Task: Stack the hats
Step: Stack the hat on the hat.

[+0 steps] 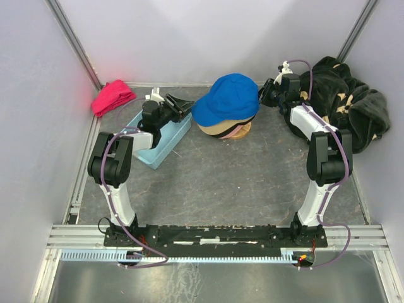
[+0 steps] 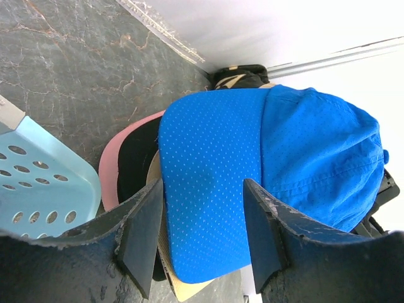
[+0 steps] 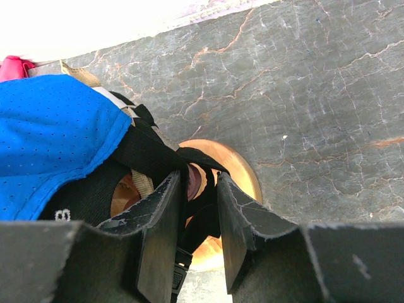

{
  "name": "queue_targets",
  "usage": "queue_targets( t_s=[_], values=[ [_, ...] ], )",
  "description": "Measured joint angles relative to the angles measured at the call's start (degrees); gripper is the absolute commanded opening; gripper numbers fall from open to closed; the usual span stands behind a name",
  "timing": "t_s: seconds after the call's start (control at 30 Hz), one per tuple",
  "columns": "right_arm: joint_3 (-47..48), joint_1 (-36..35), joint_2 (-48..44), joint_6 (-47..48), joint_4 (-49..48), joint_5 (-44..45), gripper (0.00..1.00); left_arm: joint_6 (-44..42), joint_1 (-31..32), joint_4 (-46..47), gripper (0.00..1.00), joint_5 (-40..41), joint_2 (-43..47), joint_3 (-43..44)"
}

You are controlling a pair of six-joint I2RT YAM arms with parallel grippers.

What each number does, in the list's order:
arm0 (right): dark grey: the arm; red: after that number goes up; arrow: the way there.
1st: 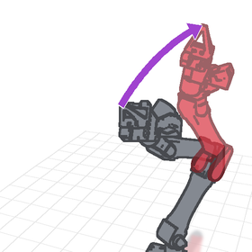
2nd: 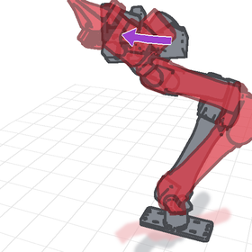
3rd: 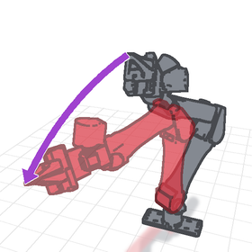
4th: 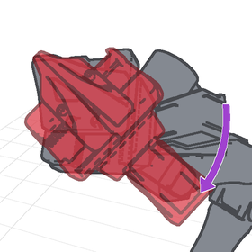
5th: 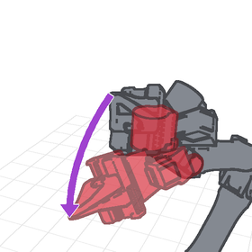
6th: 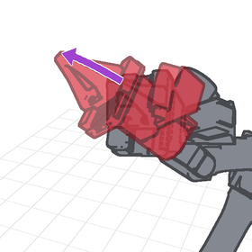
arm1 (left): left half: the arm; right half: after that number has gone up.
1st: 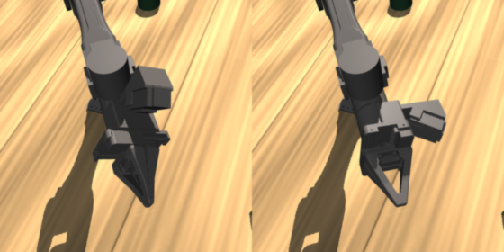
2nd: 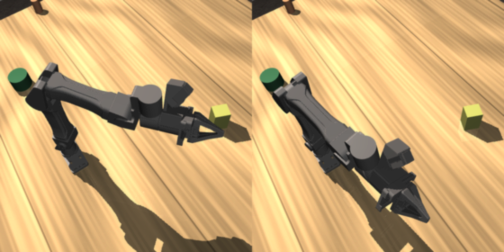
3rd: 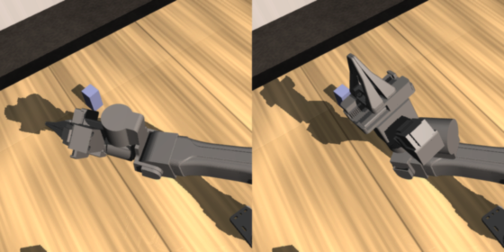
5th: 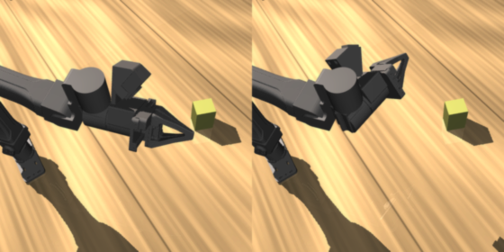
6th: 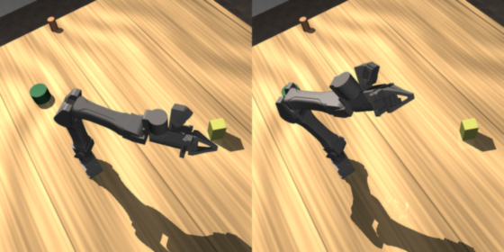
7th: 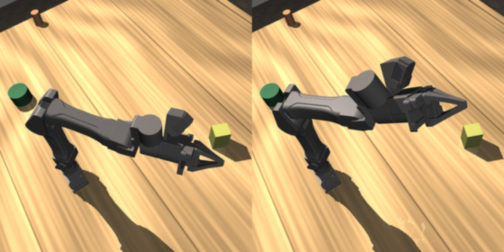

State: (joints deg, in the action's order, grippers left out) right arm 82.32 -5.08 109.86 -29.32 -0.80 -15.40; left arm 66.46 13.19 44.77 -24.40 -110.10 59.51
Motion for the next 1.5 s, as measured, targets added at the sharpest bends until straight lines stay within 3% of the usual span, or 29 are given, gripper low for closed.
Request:
queue_targets(
  t_s=[0.13, 0.37, 0.6, 0.9, 1.5],
  values=[
    [0.0, 0.0, 0.0, 0.0, 0.0, 0.0, 0.39, 0.2, 0.0, 0.0, 0.59, -0.2, 0.0, 0.0],
    [0.0, 0.0, 0.0, 0.0, 0.1, 0.0, 0.39, 1.7, -0.3, 3.1, 0.33, -0.2, -0.3, -1.7],
    [0.0, 0.0, 0.0, 0.0, 0.2, 0.0, 0.39, 3.8, -0.4, 6.9, 0.29, -1.3, -0.7, -3.9],
    [0.0, 0.0, 0.0, 0.0, 0.2, 0.0, 0.39, 6.4, -0.3, 11.0, 0.03, -1.4, -0.5, -5.9],
    [0.9, 0.0, 0.0, 0.0, 1.7, 0.2, 0.39, 7.1, 2.6, 9.8, 0.03, 5.7, 8.7, -12.7]
  ],
)
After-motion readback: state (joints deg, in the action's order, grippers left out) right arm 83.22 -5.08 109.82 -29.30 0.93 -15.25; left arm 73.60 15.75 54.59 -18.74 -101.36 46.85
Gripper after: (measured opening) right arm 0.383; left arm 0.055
